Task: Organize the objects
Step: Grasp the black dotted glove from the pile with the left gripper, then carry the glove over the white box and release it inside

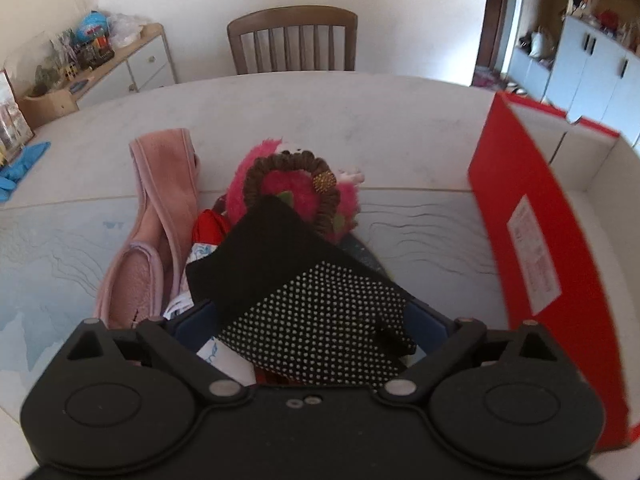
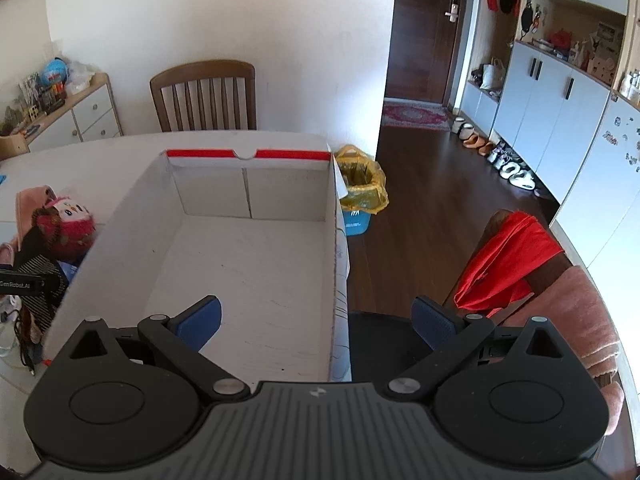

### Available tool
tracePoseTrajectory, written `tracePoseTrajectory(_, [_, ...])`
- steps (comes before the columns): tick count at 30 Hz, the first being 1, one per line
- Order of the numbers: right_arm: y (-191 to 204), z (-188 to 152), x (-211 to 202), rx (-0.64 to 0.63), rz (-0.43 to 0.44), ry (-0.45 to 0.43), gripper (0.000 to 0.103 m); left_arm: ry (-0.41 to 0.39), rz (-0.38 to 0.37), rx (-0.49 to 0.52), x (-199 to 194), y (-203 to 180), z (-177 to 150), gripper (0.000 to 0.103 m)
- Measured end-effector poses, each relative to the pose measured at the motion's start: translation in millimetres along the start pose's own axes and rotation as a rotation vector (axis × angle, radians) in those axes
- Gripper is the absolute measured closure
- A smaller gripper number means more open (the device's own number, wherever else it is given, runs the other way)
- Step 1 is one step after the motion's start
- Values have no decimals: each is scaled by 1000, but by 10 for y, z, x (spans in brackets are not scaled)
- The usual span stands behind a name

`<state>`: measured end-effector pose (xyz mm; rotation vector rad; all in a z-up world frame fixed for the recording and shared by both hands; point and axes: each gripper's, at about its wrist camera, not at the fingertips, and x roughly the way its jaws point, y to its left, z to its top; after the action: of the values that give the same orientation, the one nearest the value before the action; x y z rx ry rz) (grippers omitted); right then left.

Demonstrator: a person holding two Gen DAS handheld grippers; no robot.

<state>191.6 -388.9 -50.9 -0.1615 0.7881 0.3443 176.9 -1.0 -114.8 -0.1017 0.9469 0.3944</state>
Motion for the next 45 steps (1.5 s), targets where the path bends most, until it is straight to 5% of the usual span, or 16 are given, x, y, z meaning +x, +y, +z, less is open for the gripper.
tracePoseTrajectory(9, [-17,64,244,-24,42,42,5,15,2,-27,-13,-39,-25,33])
tracePoseTrajectory(24, [69,61,396,-35,73,94,44,-14,-40,-129,-232,186,-13,85])
tracePoseTrajectory(36, [33,30,444,-37,39,118,74,-35,-108,-116,-599,197,39,92])
tracePoseTrajectory(45, [-37,37,469,-39,17,133,94,-47,-275,22,-919,-258,276,92])
